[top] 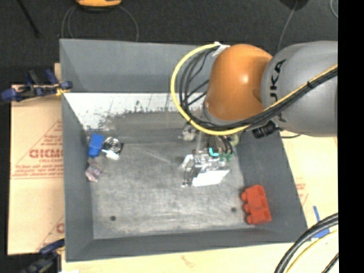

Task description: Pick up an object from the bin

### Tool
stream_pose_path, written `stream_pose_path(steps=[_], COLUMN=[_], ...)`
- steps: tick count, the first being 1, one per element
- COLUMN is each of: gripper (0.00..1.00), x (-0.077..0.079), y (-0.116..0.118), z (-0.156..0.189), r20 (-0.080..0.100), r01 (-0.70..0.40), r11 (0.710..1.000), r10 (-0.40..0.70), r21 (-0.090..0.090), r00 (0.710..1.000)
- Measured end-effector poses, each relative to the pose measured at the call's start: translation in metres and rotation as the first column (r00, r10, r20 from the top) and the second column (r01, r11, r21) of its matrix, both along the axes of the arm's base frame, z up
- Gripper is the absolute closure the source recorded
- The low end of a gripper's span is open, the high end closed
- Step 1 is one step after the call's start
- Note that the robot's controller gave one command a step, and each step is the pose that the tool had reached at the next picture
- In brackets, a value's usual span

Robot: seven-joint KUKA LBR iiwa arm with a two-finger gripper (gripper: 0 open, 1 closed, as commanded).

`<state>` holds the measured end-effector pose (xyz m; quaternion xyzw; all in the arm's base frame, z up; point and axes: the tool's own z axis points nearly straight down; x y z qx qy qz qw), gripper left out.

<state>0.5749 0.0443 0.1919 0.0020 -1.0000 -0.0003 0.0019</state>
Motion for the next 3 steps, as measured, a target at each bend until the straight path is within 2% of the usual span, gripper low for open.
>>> stream_pose_path(steps=[1,2,3], gripper=[0.00,1.00,1.00], x=[0.029,0.031,0.055], y=[-0.054,-0.053,-0.063], z=[-0.112,-0.107,0.039], r20=[0.002,0.008,0.013], r01=[0.086,0.084,0.042], r11=[0.996,0.996,0.999], r10=[-0.086,-0.084,-0.042], r21=[0.000,0.001,-0.004], r00=[0.996,0.996,0.999])
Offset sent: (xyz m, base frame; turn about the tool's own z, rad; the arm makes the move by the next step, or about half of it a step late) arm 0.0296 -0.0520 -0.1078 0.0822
